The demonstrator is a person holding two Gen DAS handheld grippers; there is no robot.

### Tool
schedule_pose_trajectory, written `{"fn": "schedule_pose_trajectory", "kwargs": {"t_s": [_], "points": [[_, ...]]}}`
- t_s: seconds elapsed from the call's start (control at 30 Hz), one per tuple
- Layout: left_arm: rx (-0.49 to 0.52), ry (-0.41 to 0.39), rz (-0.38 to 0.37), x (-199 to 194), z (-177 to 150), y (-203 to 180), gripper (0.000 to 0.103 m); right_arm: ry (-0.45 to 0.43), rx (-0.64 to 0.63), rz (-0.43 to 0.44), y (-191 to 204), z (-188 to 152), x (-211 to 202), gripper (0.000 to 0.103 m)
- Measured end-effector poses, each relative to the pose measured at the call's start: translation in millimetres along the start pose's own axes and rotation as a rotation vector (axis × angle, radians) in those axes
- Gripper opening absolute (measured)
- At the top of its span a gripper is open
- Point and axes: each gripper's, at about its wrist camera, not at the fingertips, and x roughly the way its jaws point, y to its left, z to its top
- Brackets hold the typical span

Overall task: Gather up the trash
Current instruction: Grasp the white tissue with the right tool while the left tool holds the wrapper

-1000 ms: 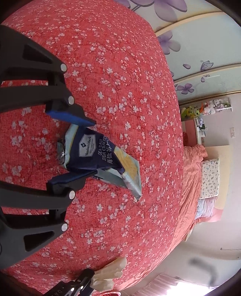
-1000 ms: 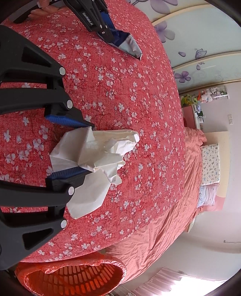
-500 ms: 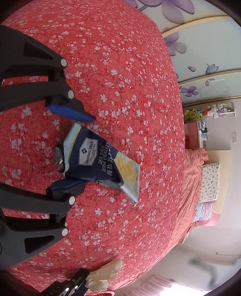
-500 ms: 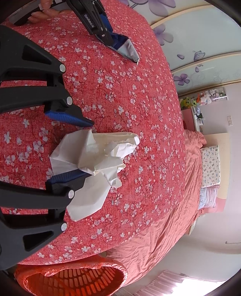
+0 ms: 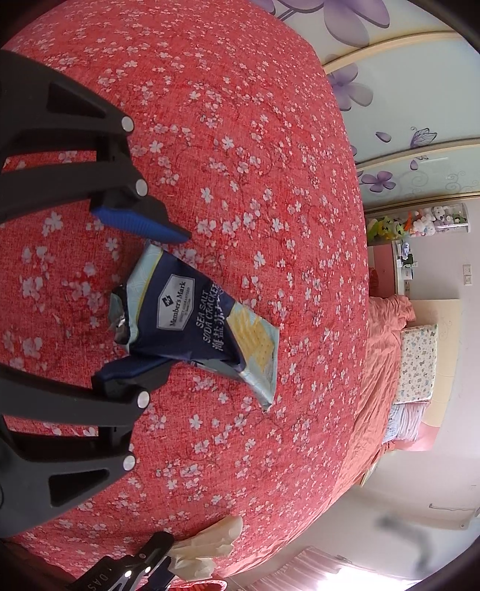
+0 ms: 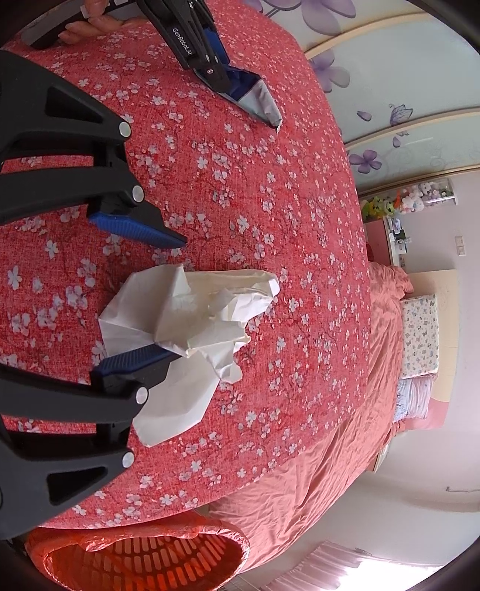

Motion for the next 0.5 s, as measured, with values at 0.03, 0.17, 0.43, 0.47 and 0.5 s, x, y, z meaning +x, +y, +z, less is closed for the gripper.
{"fn": "schedule_pose_trajectory", "kwargs": {"t_s": [0.03, 0.17, 0.43, 0.47, 0.5], "points": [[-0.001, 0.000, -0.002, 0.3, 0.7, 1.5, 0.055, 0.000, 0.002, 0.003, -2.4, 0.1, 0.0, 0.052], [-0.003, 0.000, -0.006, 0.8, 1.4, 4.8, 0.055, -0.002, 0.009, 0.015, -7.8, 0.1, -0.8, 0.053], [0.005, 0.000, 0.001, 0.5, 1.5, 4.0, 0.055, -0.001, 0.003, 0.011, -7.1, 0.3, -0.7, 0.053], [0.006, -0.001, -0.002, 0.4, 1.5, 4.2, 0.055, -0.001, -0.005, -0.001, -5.3, 0.1, -0.8, 0.053], [0.016, -0.002, -0.006, -0.2, 1.4, 4.1, 0.055, 0.000, -0.016, -0.014, -3.2, 0.1, -0.9, 0.053]]}}
